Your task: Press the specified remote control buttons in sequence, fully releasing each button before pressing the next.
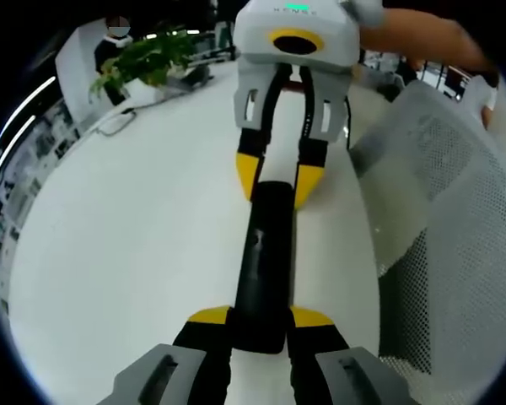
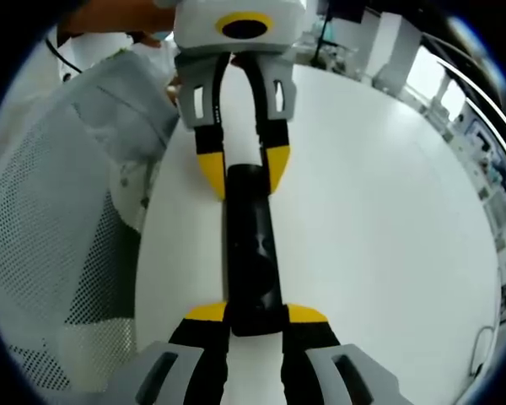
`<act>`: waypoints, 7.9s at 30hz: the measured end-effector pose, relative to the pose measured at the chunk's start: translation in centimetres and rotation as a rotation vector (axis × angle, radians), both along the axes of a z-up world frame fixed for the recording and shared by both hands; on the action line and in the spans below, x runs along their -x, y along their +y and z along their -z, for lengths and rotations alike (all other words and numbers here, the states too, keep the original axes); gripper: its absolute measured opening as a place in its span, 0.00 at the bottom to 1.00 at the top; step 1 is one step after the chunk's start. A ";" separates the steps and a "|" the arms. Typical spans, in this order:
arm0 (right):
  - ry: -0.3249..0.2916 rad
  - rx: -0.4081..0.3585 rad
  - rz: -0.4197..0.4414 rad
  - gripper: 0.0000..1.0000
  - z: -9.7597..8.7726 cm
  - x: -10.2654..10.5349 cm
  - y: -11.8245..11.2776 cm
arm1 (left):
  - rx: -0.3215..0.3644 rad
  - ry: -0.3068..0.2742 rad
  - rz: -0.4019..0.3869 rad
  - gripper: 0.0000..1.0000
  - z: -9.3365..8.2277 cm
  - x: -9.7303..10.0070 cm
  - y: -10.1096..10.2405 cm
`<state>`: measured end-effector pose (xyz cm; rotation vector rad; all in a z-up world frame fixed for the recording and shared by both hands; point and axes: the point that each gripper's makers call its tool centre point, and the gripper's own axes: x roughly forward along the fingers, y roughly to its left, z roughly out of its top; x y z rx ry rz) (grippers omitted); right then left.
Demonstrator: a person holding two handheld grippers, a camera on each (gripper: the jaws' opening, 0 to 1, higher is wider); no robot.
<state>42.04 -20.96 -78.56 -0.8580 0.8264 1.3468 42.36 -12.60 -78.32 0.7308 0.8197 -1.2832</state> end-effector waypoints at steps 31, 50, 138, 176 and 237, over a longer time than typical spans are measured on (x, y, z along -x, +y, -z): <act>-0.002 -0.029 0.048 0.21 -0.4 -0.5 -0.1 | 0.032 0.012 -0.013 0.24 -0.1 -0.1 -0.1; -0.026 -0.034 0.035 0.18 -2.6 -0.3 -0.7 | 0.020 0.010 0.023 0.23 -0.1 -0.1 -0.1; 0.052 0.251 -0.137 0.00 -1.0 -0.2 -1.0 | 0.000 0.020 0.059 0.23 -0.1 0.2 0.0; 0.051 0.209 -0.118 0.00 -1.8 0.0 0.0 | -0.008 0.018 0.064 0.23 0.0 0.2 0.0; 0.038 0.222 -0.157 0.00 -3.0 -0.9 1.0 | -0.016 0.016 0.073 0.23 0.0 0.2 0.1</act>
